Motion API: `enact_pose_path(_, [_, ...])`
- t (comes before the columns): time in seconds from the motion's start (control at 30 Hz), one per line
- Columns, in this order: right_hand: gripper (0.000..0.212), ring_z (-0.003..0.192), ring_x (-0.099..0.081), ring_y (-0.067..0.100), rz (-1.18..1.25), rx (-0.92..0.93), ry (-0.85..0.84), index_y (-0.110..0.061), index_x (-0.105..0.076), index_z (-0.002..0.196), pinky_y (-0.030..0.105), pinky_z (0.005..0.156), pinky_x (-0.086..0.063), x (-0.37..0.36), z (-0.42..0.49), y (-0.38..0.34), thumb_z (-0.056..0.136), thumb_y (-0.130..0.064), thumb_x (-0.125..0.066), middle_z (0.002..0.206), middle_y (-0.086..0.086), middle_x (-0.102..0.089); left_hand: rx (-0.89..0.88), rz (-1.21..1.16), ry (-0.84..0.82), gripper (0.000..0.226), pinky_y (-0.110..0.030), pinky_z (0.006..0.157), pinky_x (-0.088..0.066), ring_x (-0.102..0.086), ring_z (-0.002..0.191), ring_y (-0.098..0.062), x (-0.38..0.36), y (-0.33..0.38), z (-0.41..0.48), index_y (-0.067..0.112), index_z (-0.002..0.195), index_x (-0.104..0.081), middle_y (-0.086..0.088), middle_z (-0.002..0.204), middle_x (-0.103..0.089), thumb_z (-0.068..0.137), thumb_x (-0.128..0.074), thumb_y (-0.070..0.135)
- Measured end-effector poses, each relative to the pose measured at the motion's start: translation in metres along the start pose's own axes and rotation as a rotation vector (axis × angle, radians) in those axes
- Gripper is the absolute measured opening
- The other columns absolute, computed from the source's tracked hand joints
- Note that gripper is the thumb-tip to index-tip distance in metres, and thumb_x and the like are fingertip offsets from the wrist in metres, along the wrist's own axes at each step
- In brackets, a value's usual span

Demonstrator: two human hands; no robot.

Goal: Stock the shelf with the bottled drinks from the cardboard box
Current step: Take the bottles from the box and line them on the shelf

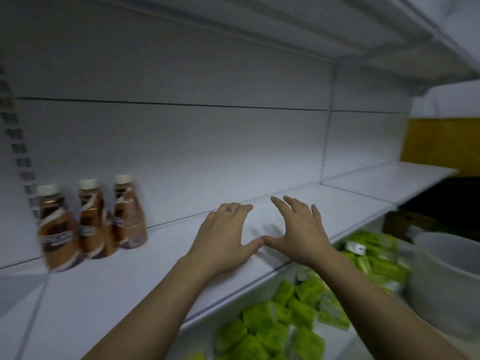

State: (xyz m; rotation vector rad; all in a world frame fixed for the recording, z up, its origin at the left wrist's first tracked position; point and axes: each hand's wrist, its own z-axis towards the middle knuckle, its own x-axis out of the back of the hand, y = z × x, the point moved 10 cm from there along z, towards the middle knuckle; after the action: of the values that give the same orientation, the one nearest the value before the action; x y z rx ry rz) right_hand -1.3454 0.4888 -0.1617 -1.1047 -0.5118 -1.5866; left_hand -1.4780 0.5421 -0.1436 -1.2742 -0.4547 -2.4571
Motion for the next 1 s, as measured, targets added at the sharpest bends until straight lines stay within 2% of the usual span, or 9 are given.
enact_pose_path(0.23, [0.098, 0.148, -0.017, 0.02, -0.111, -0.314, 0.044, -0.035, -0.023, 0.151, 0.055, 0.118, -0.011, 0.041, -0.093, 0.159, 0.069, -0.075, -0.058, 0.16, 0.002, -0.022, -0.272, -0.039, -0.211, 0.073, -0.035, 0.104, -0.031, -0.034, 0.131, -0.016, -0.098, 0.142, 0.038, 0.025, 0.141, -0.037, 0.003, 0.14, -0.045, 0.081, -0.048, 0.065])
enact_pose_path(0.5, [0.093, 0.145, -0.022, 0.025, -0.204, -0.656, -0.061, -0.034, -0.024, 0.15, 0.059, 0.114, -0.013, 0.031, -0.212, 0.299, 0.073, -0.075, -0.056, 0.158, 0.004, -0.028, -0.439, -0.071, -0.447, 0.078, -0.039, 0.1, -0.036, -0.04, 0.129, -0.023, -0.225, 0.26, 0.022, 0.023, 0.139, -0.04, -0.002, 0.139, -0.048, 0.077, -0.05, 0.069])
enact_pose_path(0.73, [0.089, 0.144, -0.025, 0.032, -0.21, -0.9, -0.372, -0.029, -0.027, 0.15, 0.062, 0.114, -0.015, -0.057, -0.287, 0.376, 0.077, -0.069, -0.058, 0.159, 0.009, -0.026, -0.401, -0.165, -0.711, 0.076, -0.042, 0.1, -0.04, -0.04, 0.128, -0.028, -0.344, 0.281, -0.017, 0.019, 0.138, -0.042, -0.008, 0.137, -0.048, 0.078, -0.056, 0.064])
enact_pose_path(0.87, [0.085, 0.135, -0.039, 0.034, -0.18, -1.038, -0.517, -0.027, -0.035, 0.146, 0.058, 0.11, -0.03, -0.093, -0.312, 0.413, 0.076, -0.066, -0.062, 0.15, 0.01, -0.039, -0.409, -0.225, -0.872, 0.073, -0.042, 0.1, -0.04, -0.038, 0.128, -0.028, -0.413, 0.296, -0.041, 0.018, 0.137, -0.042, -0.008, 0.136, -0.047, 0.079, -0.058, 0.06])
enact_pose_path(1.0, [0.061, 0.119, -0.054, 0.03, -0.007, -1.13, -0.695, -0.023, -0.051, 0.132, 0.048, 0.1, -0.045, -0.144, -0.336, 0.435, 0.081, -0.052, -0.065, 0.133, 0.009, -0.057, -0.42, -0.328, -1.054, 0.066, -0.041, 0.097, -0.04, -0.039, 0.127, -0.029, -0.479, 0.324, -0.074, 0.017, 0.134, -0.045, -0.009, 0.136, -0.047, 0.081, -0.058, 0.054])
